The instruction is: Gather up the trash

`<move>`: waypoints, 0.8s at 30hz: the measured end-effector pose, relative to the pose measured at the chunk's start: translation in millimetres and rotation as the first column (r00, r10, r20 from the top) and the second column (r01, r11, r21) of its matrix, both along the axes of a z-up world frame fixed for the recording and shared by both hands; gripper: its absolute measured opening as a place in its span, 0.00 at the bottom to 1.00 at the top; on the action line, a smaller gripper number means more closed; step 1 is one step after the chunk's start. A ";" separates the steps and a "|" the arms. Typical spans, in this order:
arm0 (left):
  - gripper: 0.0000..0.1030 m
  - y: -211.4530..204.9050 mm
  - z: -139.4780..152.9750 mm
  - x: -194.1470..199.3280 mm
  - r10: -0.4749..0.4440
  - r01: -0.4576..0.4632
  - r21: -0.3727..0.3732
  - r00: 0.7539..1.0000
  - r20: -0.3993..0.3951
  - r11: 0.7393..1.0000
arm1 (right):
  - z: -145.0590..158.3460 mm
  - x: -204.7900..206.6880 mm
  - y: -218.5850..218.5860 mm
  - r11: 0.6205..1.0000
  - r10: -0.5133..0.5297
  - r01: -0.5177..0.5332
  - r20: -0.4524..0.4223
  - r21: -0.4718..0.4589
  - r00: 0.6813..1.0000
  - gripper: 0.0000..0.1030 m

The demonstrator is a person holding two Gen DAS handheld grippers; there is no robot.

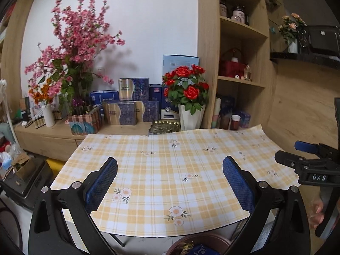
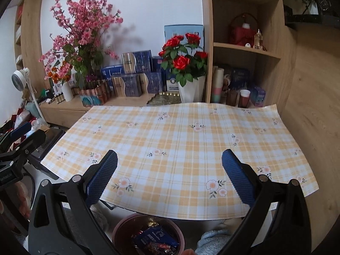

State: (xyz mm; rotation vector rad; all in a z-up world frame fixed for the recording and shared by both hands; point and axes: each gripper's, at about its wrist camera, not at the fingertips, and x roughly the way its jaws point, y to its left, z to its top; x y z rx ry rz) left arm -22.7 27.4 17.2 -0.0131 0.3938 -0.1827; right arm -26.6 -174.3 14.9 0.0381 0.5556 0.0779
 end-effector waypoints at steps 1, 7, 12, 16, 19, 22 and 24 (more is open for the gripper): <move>0.94 1.3 3.2 -1.9 0.019 -0.019 0.001 1.000 0.003 1.000 | 2.3 -1.9 0.9 1.000 0.000 0.000 0.003 -0.001 1.000 0.94; 0.94 0.4 14.3 -7.9 0.056 -0.056 0.061 0.998 0.008 0.997 | 10.4 -12.9 4.7 1.000 0.006 -0.006 0.016 0.000 1.000 0.94; 0.94 -0.1 18.9 -9.4 0.090 -0.092 0.109 0.996 0.024 0.990 | 15.4 -18.0 7.5 1.000 0.002 -0.002 0.030 -0.007 1.000 0.94; 0.94 -1.5 21.5 -15.0 0.091 -0.095 0.118 0.995 0.039 0.988 | 17.3 -20.7 8.2 1.000 0.006 -0.006 0.032 -0.002 0.999 0.94; 0.94 -2.7 22.4 -17.3 0.083 -0.087 0.109 0.996 0.039 0.990 | 17.2 -20.9 8.7 1.000 0.008 -0.008 0.029 0.000 1.000 0.94; 0.94 -4.8 22.5 -18.1 0.070 -0.073 0.109 0.997 0.030 0.991 | 17.2 -22.8 11.2 1.000 0.013 -0.013 0.032 -0.005 0.999 0.94; 0.94 -7.0 22.5 -19.7 0.074 -0.078 0.123 0.997 0.035 0.989 | 17.4 -24.4 11.9 1.000 0.016 -0.016 0.033 -0.003 0.999 0.94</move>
